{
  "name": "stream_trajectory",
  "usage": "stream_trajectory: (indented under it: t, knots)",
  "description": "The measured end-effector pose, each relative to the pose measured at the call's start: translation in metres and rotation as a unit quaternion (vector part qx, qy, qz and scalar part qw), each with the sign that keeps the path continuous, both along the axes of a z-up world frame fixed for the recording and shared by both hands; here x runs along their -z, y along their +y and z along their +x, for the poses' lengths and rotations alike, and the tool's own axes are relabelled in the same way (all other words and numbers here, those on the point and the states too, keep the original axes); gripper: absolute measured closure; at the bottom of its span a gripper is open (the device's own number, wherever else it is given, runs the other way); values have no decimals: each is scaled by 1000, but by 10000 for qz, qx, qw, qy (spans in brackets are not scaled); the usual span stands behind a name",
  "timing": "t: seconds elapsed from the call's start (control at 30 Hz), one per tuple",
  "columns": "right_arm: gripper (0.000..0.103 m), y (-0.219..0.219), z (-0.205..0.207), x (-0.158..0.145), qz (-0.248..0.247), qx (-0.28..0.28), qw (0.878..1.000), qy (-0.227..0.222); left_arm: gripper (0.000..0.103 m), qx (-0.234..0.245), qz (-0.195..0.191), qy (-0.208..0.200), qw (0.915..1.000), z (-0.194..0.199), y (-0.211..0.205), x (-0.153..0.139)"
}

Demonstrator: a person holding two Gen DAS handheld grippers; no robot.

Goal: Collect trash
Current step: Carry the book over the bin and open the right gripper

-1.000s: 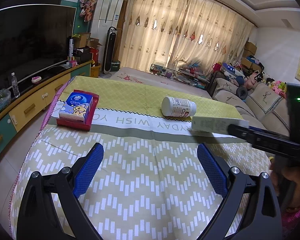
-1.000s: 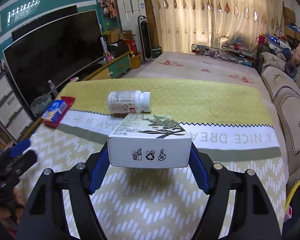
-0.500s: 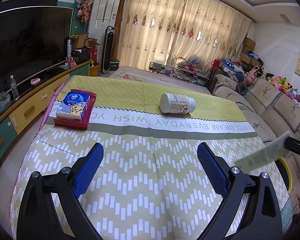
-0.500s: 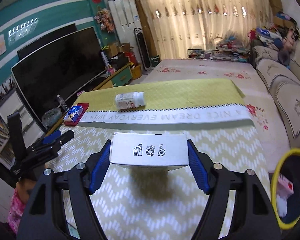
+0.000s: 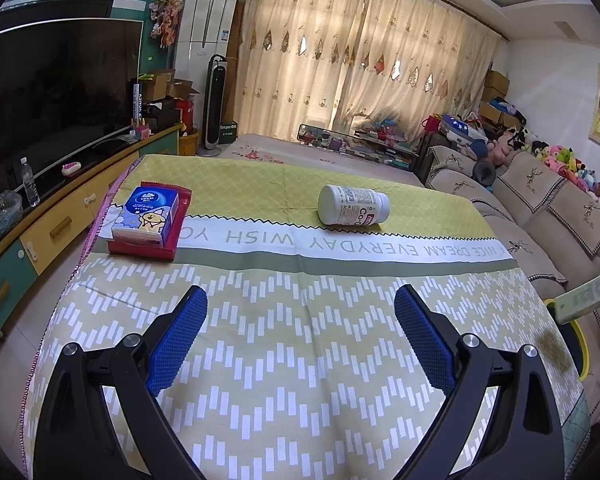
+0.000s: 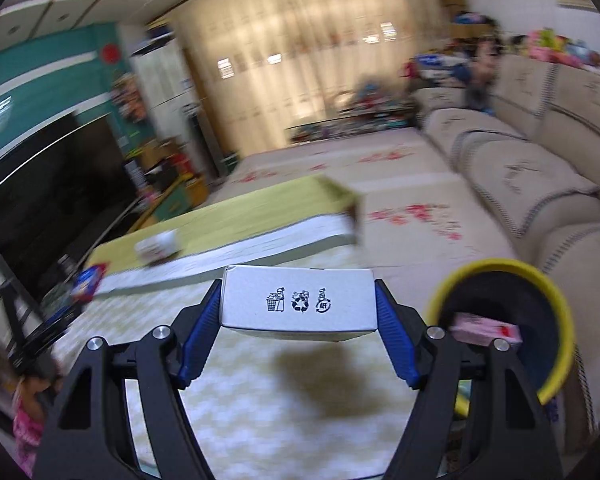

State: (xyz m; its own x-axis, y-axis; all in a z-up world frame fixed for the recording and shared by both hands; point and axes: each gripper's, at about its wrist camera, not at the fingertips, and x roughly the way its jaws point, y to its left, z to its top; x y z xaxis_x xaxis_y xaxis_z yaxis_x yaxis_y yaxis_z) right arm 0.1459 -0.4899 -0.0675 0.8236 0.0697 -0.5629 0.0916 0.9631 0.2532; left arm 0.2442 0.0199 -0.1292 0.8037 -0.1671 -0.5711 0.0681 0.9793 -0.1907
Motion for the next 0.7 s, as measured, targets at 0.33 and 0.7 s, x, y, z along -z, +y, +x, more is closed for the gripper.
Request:
stream_trajectory:
  t: [0.33, 0.7]
  knots:
    - [34, -99, -10, 37, -143, 1528, 9860, 657, 10, 29, 28, 53, 10000, 3, 0, 3]
    - [25, -137, -2, 81, 238, 2005, 9748, 954, 10, 89, 56, 93, 9999, 5, -2, 5]
